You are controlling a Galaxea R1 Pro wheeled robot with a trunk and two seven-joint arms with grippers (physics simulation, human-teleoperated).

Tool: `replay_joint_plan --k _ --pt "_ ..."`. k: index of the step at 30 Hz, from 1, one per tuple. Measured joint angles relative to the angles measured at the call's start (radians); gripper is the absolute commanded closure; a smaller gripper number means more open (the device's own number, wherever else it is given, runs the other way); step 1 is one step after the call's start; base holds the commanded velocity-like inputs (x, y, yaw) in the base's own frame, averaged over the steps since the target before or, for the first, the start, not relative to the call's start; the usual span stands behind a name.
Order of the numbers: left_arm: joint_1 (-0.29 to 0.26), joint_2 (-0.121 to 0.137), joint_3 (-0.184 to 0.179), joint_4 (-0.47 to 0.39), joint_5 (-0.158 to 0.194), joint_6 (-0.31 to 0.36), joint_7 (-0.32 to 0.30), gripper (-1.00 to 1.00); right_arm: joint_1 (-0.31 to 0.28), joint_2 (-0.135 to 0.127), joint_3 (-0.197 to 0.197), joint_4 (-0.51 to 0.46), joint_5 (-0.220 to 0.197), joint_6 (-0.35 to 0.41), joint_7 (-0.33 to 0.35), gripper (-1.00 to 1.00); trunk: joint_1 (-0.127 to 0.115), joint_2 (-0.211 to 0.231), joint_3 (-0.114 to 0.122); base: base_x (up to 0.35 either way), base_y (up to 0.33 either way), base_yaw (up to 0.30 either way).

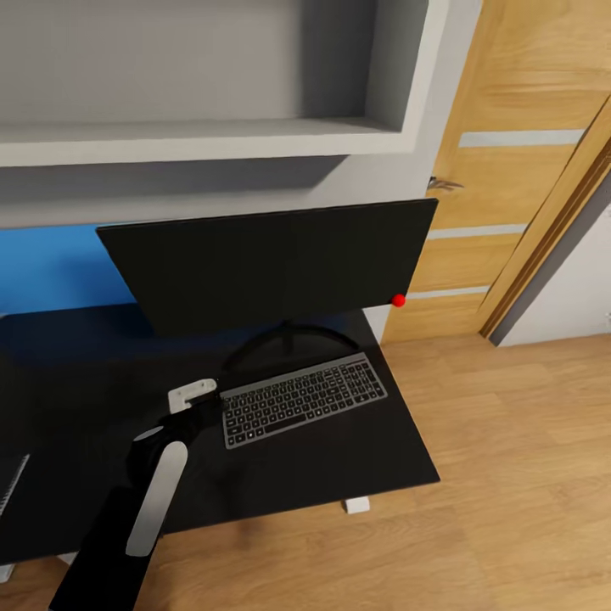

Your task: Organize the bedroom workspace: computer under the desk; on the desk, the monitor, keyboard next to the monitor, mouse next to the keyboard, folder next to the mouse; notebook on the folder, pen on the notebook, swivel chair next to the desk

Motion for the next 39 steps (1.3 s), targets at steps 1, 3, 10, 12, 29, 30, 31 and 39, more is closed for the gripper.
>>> replay_joint_plan --k 1,3,10,12,29,30,31,39 --pt "0.006 0.000 0.007 0.000 0.000 0.000 -0.002 -1.00 0.000 0.000 0.000 0.000 0.000 0.000 0.000 -1.00 0.000 0.000 0.002 0.000 0.000 -0.082" --pt "0.023 0.000 0.019 0.000 0.000 -0.002 -0.010 -1.00 0.000 0.000 0.001 0.000 0.000 0.000 -0.001 -1.00 0.000 0.000 0.005 0.000 0.000 -0.060" --pt "0.075 0.001 0.060 0.001 0.000 -0.026 -0.065 -1.00 0.000 0.000 0.000 -0.001 0.000 0.006 0.000 -1.00 0.000 0.000 0.011 0.000 0.000 0.052" --pt "0.082 0.001 0.063 0.001 0.000 -0.028 -0.067 -1.00 0.000 0.000 0.000 -0.001 0.000 0.009 0.000 -1.00 0.000 0.000 0.012 0.000 0.000 0.203" --pt "0.135 0.001 0.070 0.001 0.000 -0.065 -0.071 -1.00 0.000 -0.001 0.000 0.000 0.011 0.015 0.000 -1.00 0.000 0.000 0.016 0.000 0.000 0.260" --pt "0.136 0.001 0.070 0.001 0.000 -0.065 -0.070 -1.00 0.000 -0.001 0.000 0.000 0.012 0.015 0.000 -1.00 0.000 0.000 0.016 0.000 0.000 0.276" --pt "0.137 0.001 0.070 0.001 0.000 -0.066 -0.070 -1.00 0.000 -0.001 0.000 0.001 0.011 0.015 0.000 -1.00 0.000 0.000 0.017 -0.007 -0.007 0.276" --pt "0.140 -0.001 0.069 0.001 0.000 -0.068 -0.069 -1.00 -0.001 0.000 0.000 0.009 0.013 0.015 -0.001 -1.00 0.000 0.000 0.019 -0.089 -0.085 0.275"
